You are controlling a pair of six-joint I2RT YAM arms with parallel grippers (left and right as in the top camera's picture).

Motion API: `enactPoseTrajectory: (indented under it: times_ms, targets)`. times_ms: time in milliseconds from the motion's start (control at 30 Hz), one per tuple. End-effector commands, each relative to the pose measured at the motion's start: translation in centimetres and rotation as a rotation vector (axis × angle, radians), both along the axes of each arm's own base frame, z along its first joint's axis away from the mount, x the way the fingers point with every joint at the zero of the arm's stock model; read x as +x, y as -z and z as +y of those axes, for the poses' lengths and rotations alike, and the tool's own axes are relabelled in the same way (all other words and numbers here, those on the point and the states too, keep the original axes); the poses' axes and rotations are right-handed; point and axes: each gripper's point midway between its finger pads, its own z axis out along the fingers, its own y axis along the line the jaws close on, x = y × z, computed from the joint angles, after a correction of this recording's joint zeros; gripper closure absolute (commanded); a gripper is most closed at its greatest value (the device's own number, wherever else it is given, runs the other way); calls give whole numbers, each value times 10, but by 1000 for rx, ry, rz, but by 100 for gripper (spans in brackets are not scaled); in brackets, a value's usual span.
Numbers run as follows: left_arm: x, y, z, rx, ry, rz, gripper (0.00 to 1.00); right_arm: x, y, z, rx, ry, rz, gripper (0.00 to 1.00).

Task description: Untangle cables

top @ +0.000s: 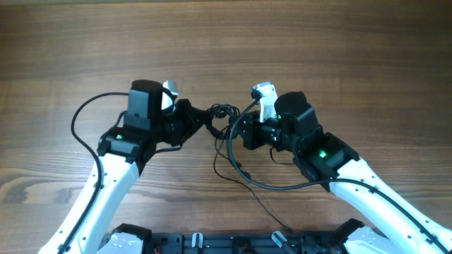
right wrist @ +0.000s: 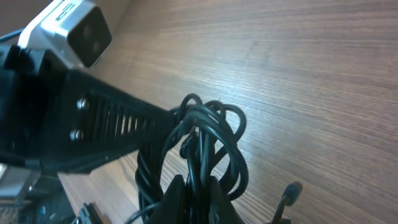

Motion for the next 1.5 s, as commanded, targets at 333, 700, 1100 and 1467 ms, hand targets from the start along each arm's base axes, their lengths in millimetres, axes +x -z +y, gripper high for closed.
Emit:
enactPoseTrajectory:
  times_ms: [333, 700, 1100, 1467]
  targets:
    - [-15, 22, -16, 137, 94, -18, 96, 11, -65, 8, 306, 128, 42, 96]
    - [-37, 15, -48, 90, 276, -63, 96, 38, -28, -34, 196, 461, 106, 96]
    - [-14, -19, -58, -36, 293, -209, 96, 15, 69, -74, -143, 617, 347, 64]
    - [-6, 10, -16, 134, 198, -151, 96, 9, 41, -73, -294, 356, 115, 30]
